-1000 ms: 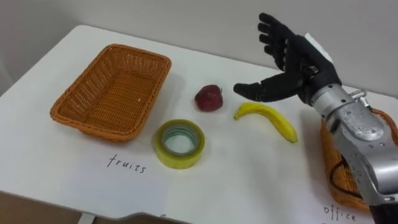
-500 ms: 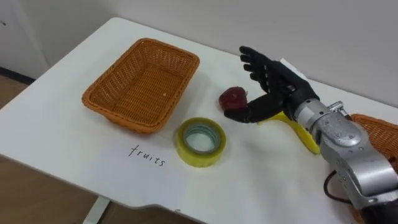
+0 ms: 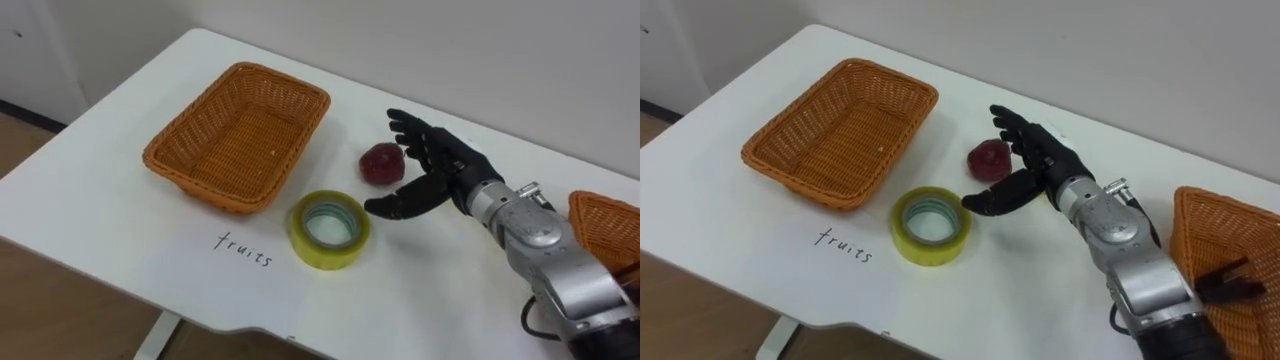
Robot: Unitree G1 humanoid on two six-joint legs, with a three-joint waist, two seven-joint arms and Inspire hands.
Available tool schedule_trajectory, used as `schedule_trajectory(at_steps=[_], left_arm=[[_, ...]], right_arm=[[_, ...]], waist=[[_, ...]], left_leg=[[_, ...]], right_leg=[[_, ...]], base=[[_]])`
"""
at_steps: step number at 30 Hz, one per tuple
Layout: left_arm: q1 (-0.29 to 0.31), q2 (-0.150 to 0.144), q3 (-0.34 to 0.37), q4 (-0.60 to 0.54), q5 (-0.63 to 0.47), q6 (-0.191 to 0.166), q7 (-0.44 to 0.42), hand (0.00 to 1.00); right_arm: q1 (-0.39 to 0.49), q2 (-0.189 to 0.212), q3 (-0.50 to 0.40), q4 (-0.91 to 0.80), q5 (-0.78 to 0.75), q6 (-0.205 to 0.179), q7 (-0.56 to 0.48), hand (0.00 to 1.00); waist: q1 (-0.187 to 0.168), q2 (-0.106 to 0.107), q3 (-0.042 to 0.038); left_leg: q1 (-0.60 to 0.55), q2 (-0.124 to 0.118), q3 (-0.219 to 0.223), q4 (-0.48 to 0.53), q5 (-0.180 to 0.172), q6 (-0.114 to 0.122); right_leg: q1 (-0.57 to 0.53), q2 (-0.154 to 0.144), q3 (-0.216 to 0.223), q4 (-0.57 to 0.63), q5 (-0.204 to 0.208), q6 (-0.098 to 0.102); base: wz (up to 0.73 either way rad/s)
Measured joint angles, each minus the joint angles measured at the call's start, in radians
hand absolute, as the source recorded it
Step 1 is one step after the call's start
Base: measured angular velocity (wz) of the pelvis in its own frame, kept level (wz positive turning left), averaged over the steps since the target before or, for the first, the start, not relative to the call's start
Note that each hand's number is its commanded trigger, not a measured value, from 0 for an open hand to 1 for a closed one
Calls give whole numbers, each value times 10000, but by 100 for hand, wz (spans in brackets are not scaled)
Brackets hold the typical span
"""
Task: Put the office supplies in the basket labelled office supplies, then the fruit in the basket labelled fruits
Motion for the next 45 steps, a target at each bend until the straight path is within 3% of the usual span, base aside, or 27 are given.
schedule_trajectory(at_steps=[11,19,32,45], left_arm=[[65,0,-11,-287,5,39,0,0],[-17,92,-399,-363,5,39,6,0],[-49,155,-564,-366,0,28,6,0],[-14,223,-1114,-591,12,42,-52,0]], right_arm=[[-14,225,5,356,-630,-3,-105,0],[-744,372,290,1415,-976,-4,-312,0],[-870,398,470,1419,-1017,-4,-320,0],[-1107,771,755,1412,-1625,-6,-252,0]], waist=[[-2,15,12],[13,-73,-2],[11,-135,-2],[68,-62,16]], left_leg=[[-105,-7,-161,7,18,-17],[-132,-10,-166,35,19,-17],[-145,-11,-166,45,20,-19],[-147,-9,-159,58,21,-20]], right_leg=[[-52,-3,-118,-5,-3,5],[-61,0,-119,-5,-3,4],[-64,0,-162,-6,-2,4],[-74,-3,-161,-6,-2,4]], base=[[4],[0],[0],[0]])
